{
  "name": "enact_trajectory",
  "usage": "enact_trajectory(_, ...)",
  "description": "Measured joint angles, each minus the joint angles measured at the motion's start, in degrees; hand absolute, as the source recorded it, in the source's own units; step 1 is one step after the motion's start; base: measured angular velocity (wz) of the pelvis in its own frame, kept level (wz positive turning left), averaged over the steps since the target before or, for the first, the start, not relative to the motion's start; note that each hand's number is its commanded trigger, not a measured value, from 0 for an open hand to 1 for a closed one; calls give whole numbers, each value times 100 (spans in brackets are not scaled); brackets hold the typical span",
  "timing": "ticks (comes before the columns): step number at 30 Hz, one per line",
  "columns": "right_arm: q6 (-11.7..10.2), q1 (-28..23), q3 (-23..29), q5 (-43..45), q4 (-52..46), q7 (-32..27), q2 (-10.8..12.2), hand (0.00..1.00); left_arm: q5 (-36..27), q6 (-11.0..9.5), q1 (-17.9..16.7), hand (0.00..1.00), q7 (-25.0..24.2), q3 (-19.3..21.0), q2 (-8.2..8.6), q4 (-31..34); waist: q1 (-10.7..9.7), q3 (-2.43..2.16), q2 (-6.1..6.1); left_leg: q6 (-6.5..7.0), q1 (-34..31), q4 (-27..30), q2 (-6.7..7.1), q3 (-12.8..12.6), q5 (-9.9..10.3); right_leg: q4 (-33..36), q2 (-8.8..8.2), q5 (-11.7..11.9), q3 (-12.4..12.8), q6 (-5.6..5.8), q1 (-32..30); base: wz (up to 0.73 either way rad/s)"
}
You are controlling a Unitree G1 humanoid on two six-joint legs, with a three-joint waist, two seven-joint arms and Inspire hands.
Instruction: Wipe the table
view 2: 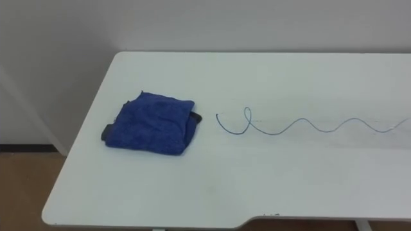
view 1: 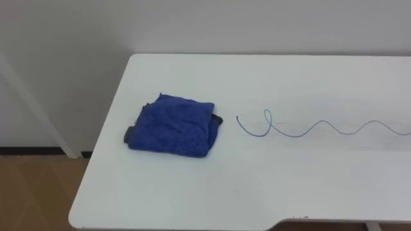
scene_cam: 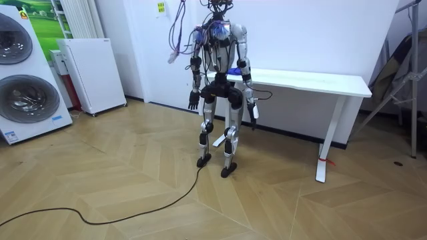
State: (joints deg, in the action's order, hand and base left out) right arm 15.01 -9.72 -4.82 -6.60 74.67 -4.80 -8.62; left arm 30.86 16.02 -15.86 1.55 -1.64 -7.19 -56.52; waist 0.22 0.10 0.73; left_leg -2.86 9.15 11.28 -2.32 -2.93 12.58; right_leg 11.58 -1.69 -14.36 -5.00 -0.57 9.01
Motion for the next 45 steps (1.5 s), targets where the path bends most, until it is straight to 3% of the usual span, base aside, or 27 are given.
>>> enact_trajectory(3, -7, -96, 619, -1016, 104, -252, -23, 0, 13, -1, -17, 0, 9, 350, 5, 63, -66, 1, -2, 0, 8, -5, 1, 10, 0, -10, 4, 0, 8, 0, 20, 0)
enact_trajectory(7, -67, -257, 1755, -3022, 85, -649, -94, 0, -5, -8, -309, 0, 76, 782, -2, 384, -403, 11, 25, 0, 101, -60, 1, 0, 0, -13, 4, -4, -11, 6, 91, 0)
enact_trajectory(11, -137, -337, 2991, -5047, 83, -1012, -240, 0, 8, -51, -304, 0, 84, 1191, -31, 389, -642, 11, 79, 0, 97, -37, 5, -22, 0, -1, 0, -9, 27, 14, 79, -2)
enact_trajectory(14, -315, -237, 3616, -5793, -52, -1414, -328, 0, 6, -134, -317, 0, 240, 1290, -79, 418, -785, 12, 136, 0, 5, 7, 3, -52, 0, 48, 2, -16, 56, 18, -35, -3)
enact_trajectory(17, -462, -77, 3944, -6255, -196, -1850, -489, 0, 2, -218, -282, 0, 330, 1442, -88, 441, -777, 3, 195, 0, -13, 10, 3, -125, 0, 119, 12, -21, 173, 27, -129, -15)
enact_trajectory(20, -723, 57, 4162, -6286, -612, -2288, -525, 0, -2, -305, -272, 0, 408, 1521, -115, 440, -778, 5, 252, 1, -82, 6, 1, -171, 0, 106, 14, 0, 191, 44, -206, -4)
enact_trajectory(24, -897, 328, 4430, -6228, -993, -2853, -613, 0, -2, -399, -275, 0, 435, 1516, -171, 411, -760, 7, 299, 3, -101, 3, 4, -182, 2, 97, 13, 9, 195, 46, -225, 0)
enact_trajectory(27, -977, 473, 4429, -5579, -1607, -3238, -645, 0, 83, -442, -278, 0, 417, 1497, -182, 493, -748, -1, 300, 4, -201, 7, 3, -185, 2, 111, 14, 15, 176, 38, -317, 2)
enact_trajectory(29, -1017, 613, 4324, -4648, -2012, -3544, -784, 0, 118, -461, -272, 0, 412, 1495, -203, 574, -627, 3, 277, 4, -241, 0, 3, -195, 1, 139, 15, 32, 182, 35, -357, -2)
enact_trajectory(33, -1023, 782, 3783, -3079, -2813, -3836, -975, 0, 127, -472, -245, 0, 401, 1443, -271, 583, -553, 14, 286, 5, -246, -52, 2, -186, 1, 145, 18, 35, 179, 34, -384, 0)
enact_trajectory(35, -1014, 795, 3470, -2055, -3580, -4035, -986, 0, 125, -471, -270, 0, 400, 1345, -328, 586, -411, 32, 313, 5, -252, -53, 2, -177, 1, 185, 18, 36, 187, 34, -412, -5)
enact_trajectory(39, -1008, 803, 2844, -530, -4654, -4152, -993, 0, 144, -460, -238, 0, 337, 1199, -365, 651, -203, 76, 375, 5, -284, -52, 2, -161, 1, 196, 13, 36, 133, 35, -420, 2)
enact_trajectory(45, -1026, 1072, 2117, 1206, -5992, -4029, -1001, 0, 243, -449, -276, 0, 231, 969, -402, 710, 46, 59, 393, 6, -337, -29, 1, -94, 1, 166, -2, 37, -44, 35, -405, 14)
